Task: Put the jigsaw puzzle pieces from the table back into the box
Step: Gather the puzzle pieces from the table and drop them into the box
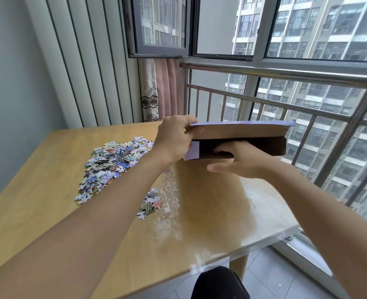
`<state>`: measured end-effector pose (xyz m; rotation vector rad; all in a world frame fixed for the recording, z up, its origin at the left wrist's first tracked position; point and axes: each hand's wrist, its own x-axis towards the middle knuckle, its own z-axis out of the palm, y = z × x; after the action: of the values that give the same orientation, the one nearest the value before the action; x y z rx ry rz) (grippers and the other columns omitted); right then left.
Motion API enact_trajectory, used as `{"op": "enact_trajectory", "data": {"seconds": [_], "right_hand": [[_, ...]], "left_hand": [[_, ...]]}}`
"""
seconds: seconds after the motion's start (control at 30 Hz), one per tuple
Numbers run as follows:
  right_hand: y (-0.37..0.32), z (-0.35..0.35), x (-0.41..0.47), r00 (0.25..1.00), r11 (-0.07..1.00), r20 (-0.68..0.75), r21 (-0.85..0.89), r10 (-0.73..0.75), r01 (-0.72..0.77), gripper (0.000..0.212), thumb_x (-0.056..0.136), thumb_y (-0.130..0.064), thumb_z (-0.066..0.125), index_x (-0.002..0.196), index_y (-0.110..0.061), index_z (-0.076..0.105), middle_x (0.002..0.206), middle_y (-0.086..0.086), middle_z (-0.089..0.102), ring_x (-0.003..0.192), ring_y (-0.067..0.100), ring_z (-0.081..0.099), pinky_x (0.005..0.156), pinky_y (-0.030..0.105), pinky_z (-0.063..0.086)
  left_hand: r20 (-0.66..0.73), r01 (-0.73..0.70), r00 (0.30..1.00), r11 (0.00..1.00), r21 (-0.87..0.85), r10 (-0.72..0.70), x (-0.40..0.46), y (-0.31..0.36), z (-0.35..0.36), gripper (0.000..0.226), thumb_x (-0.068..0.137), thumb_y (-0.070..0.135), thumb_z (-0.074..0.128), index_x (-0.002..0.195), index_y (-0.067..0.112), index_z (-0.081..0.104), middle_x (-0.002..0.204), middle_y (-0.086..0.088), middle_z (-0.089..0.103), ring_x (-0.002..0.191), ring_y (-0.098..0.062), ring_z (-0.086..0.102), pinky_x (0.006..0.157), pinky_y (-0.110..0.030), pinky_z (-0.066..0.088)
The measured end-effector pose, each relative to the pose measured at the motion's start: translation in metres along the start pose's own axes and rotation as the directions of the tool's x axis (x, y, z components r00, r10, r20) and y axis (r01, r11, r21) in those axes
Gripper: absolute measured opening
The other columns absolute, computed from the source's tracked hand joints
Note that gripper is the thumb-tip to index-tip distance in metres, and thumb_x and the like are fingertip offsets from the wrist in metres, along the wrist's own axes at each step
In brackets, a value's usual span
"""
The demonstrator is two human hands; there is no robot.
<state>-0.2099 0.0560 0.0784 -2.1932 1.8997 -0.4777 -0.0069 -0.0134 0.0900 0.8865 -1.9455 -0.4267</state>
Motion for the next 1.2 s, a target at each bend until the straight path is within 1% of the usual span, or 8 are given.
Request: {"op": "enact_trajectory", "data": {"seconds": [0.23,0.37,0.5,0.67,0.77,0.9,1.07,1.2], "right_hand": [[-0.007,0.037,0.003,0.964,0.912,-0.168,-0.390,-0.204,0.125,0.024,0.094,-0.028,0.064,0.117,-0.034,0.070,0.110,-0.009,0.071,0.095,0.020,0.066,0.078,0.038,0.056],[0.003,0.041,-0.002,0.971,0.929,-0.216,-0.369,-0.104,0.017,0.020,0.093,-0.029,0.063,0.110,-0.033,0.073,0.113,-0.005,0.072,0.100,0.025,0.067,0.081,0.038,0.056],[-0.027,0.035,-0.019,0.995,0.931,0.082,-0.365,0.059,-0.026,0.019,0.089,-0.039,0.068,0.103,-0.026,0.072,0.099,-0.003,0.070,0.088,0.024,0.064,0.078,0.036,0.056],[-0.100,0.013,-0.045,0.848,0.979,0.525,-0.203,0.078,0.036,0.020,0.095,-0.025,0.059,0.103,-0.013,0.073,0.083,0.000,0.072,0.077,0.022,0.071,0.072,0.029,0.056],[-0.118,0.007,-0.028,0.932,0.996,0.350,0.014,-0.091,0.092,0.023,0.093,-0.010,0.055,0.097,-0.018,0.076,0.073,-0.003,0.074,0.066,0.014,0.073,0.068,0.029,0.061],[-0.113,0.044,0.038,0.994,0.991,0.003,0.089,-0.105,0.104,0.035,0.091,0.002,0.049,0.108,-0.012,0.075,0.081,-0.004,0.066,0.076,0.017,0.069,0.078,0.036,0.059],[-0.089,0.103,0.112,0.990,0.997,0.119,-0.021,0.071,-0.069,0.043,0.096,-0.005,0.049,0.137,-0.003,0.056,0.139,0.016,0.057,0.125,0.029,0.055,0.097,0.029,0.045],[-0.092,0.131,0.129,0.956,0.970,0.213,-0.178,0.200,-0.163,0.027,0.098,-0.011,0.047,0.117,0.004,0.058,0.121,0.018,0.061,0.109,0.034,0.060,0.081,0.032,0.048]], "left_hand": [[0.022,0.011,1.000,0.999,-0.049,-0.010,-0.014,0.003,0.008,0.030,0.090,0.018,0.072,0.071,0.041,0.067,0.064,0.024,0.062,0.065,-0.017,0.064,0.065,-0.041,0.058],[0.104,0.051,0.994,0.991,-0.125,-0.038,-0.024,-0.006,0.012,0.021,0.086,0.002,0.072,0.080,0.022,0.077,0.071,0.002,0.072,0.059,-0.014,0.066,0.060,-0.036,0.059],[0.194,0.132,0.977,0.971,-0.198,-0.093,-0.046,-0.018,0.022,0.022,0.084,-0.003,0.073,0.087,0.019,0.078,0.073,0.005,0.070,0.061,-0.011,0.063,0.056,-0.025,0.057],[0.278,0.203,0.948,0.969,-0.143,-0.158,-0.091,-0.034,0.042,0.028,0.077,-0.013,0.065,0.068,0.012,0.074,0.060,0.011,0.067,0.055,0.008,0.050,0.055,-0.014,0.043],[0.337,0.213,0.926,0.973,-0.087,-0.173,-0.100,-0.041,0.033,0.026,0.083,-0.013,0.065,0.078,0.013,0.064,0.058,0.023,0.062,0.055,0.013,0.055,0.053,-0.007,0.042],[0.478,0.258,0.847,0.966,0.015,-0.234,-0.088,-0.066,-0.004,0.041,0.072,0.012,0.089,0.109,0.013,0.070,0.099,0.011,0.071,0.098,-0.002,0.066,0.074,-0.016,0.055],[0.108,0.356,0.917,0.911,0.207,-0.383,-0.084,-0.118,-0.062,0.021,0.087,0.017,0.077,0.107,0.018,0.072,0.095,0.005,0.072,0.088,-0.010,0.068,0.083,-0.029,0.057],[-0.102,0.431,0.900,0.827,0.360,-0.424,-0.097,-0.156,-0.093,0.027,0.089,0.030,0.072,0.113,0.019,0.068,0.109,0.002,0.068,0.104,-0.020,0.063,0.091,-0.032,0.050]]}}
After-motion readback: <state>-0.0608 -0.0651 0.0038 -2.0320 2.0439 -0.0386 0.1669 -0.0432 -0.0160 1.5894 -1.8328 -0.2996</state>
